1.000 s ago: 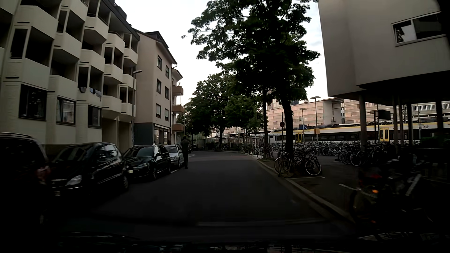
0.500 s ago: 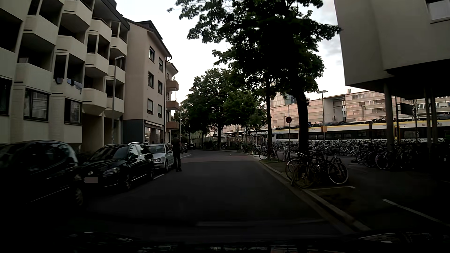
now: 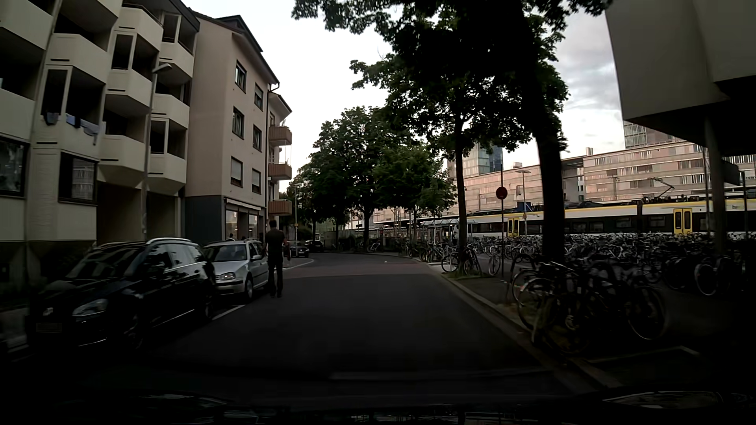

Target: Follow the waypoints while adhering to traffic rules and regulations

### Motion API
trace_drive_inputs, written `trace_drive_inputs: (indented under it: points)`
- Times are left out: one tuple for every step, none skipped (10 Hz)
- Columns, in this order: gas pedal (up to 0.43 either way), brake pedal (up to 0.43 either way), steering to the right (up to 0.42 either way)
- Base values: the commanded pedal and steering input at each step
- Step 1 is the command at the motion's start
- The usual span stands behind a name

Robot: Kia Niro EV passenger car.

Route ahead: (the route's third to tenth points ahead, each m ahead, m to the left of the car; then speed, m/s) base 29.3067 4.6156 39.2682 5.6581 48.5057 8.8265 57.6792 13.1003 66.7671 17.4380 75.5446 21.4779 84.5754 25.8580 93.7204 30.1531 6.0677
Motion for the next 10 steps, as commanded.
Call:
trace_drive_inputs:
  points:
    - [0.047,0.0,-0.001]
    - [0.047,0.0,-0.004]
    - [0.047,0.0,-0.006]
    - [0.047,0.0,-0.006]
    - [0.047,0.0,-0.006]
    - [0.047,0.0,-0.006]
    - [0.047,0.0,-0.006]
    - [0.047,0.0,-0.006]
    - [0.047,0.0,-0.004]
    - [0.047,0.0,-0.001]
